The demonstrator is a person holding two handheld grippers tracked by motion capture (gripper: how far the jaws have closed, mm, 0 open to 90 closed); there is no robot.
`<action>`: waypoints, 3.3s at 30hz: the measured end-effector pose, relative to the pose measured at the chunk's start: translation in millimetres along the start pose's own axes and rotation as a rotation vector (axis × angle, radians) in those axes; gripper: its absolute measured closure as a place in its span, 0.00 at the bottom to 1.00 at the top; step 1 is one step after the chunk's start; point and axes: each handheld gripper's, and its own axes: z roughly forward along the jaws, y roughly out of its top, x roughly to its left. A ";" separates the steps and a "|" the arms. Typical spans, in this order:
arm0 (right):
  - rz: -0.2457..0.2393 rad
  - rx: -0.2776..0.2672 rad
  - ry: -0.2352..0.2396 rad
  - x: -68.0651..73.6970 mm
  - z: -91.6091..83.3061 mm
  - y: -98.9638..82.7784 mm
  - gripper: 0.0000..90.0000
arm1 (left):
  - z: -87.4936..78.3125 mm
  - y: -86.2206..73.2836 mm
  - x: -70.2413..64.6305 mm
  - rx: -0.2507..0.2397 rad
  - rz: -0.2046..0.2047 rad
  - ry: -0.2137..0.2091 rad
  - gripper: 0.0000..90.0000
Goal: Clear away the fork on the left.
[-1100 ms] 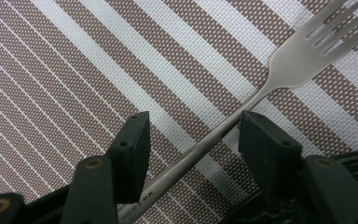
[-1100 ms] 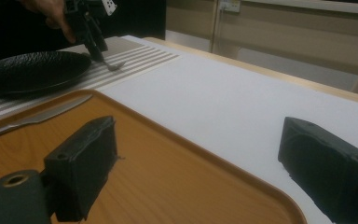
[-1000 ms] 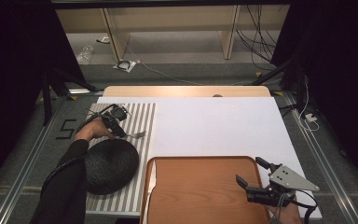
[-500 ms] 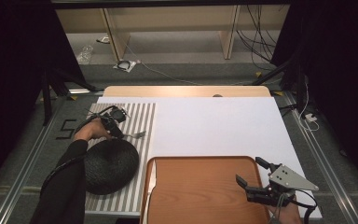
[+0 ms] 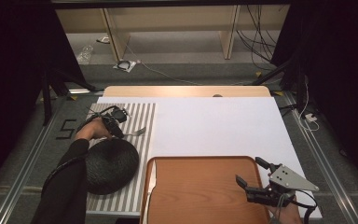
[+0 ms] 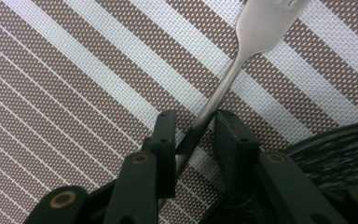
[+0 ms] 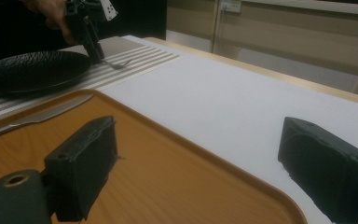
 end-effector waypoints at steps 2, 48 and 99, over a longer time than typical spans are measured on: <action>0.000 -0.001 0.000 0.0 -0.3 0.2 0.14 | 0.2 0.1 -1.2 -0.001 0.001 -0.002 0.82; 0.000 0.006 -0.002 0.1 0.6 0.1 0.14 | -49.8 -1.2 -18.5 -0.155 0.007 0.107 0.93; -0.004 0.002 0.000 2.8 -0.6 0.9 0.14 | -87.0 -23.5 -175.2 -0.361 0.127 -0.037 0.93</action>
